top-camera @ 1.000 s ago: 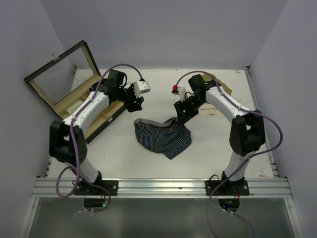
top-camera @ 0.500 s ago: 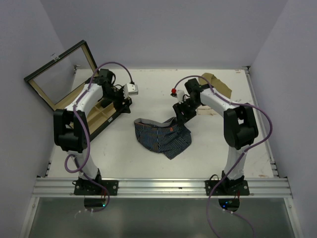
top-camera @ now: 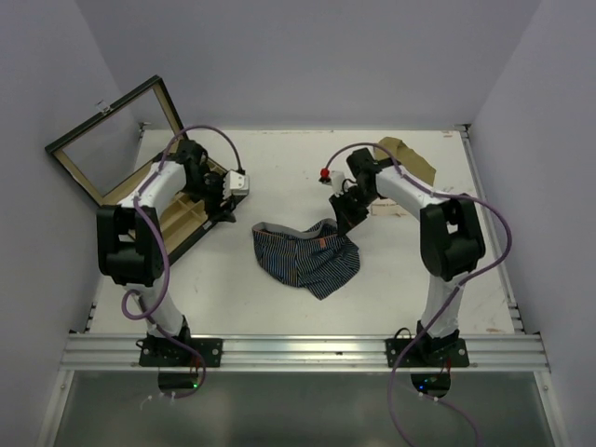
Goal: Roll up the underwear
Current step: Flatten the underwear
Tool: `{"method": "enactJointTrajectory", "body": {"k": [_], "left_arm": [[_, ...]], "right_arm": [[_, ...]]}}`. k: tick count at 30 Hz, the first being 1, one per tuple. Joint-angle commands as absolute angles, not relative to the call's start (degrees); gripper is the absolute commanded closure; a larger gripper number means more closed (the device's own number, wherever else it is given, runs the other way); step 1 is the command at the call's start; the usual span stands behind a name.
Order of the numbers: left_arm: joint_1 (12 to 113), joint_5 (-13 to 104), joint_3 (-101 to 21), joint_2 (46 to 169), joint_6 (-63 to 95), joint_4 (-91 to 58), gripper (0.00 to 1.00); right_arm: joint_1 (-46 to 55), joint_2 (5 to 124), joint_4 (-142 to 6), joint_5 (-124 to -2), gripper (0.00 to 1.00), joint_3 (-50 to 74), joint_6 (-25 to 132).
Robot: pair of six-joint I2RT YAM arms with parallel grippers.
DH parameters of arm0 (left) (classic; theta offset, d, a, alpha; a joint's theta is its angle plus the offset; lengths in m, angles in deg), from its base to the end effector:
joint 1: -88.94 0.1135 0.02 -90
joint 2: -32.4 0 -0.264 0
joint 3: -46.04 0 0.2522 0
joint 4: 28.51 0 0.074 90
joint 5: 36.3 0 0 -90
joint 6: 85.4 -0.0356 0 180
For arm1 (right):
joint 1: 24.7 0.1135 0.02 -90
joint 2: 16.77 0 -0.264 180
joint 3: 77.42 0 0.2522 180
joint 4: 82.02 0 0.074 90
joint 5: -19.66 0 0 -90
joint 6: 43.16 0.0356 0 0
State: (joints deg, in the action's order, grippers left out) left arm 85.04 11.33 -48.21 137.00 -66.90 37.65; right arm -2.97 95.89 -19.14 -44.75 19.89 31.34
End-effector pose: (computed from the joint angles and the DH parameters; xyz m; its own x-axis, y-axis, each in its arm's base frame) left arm 0.3556 -0.0483 0.2261 -0.1114 0.7099 -0.6955 0.9857 0.1678 0.0133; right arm 0.3534 0.1574 0.1865 -0.7652 -0.5644 -0.3096 -0.6437 0.6791 0.3530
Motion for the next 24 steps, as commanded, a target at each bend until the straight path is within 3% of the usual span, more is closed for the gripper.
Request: {"method": "enactJointTrajectory", "body": {"k": [1, 4, 10, 17, 24], "left_arm": [[86.6, 5.3, -47.6, 136.5, -86.0, 46.2, 0.33], [86.5, 3.0, -48.8, 138.4, -98.9, 48.2, 0.32], [84.5, 2.6, -50.9, 140.7, -106.3, 47.0, 0.28], [77.5, 3.9, -48.0, 140.1, -104.8, 37.2, 0.26], [72.1, 5.8, -49.6, 144.8, -105.4, 28.1, 0.28]], "right_arm": [[-3.0, 86.7, -15.2, -40.6, 1.0, 21.4, 25.5], [-3.1, 81.5, -10.4, -40.6, 1.0, 21.2, 18.3], [-3.2, 80.3, -1.8, -41.4, 1.0, 21.4, 7.9], [-3.3, 76.9, -1.1, -47.0, 1.0, 12.1, -6.0], [-3.2, 74.8, -4.8, -48.5, 1.0, 5.8, -9.0]]}}
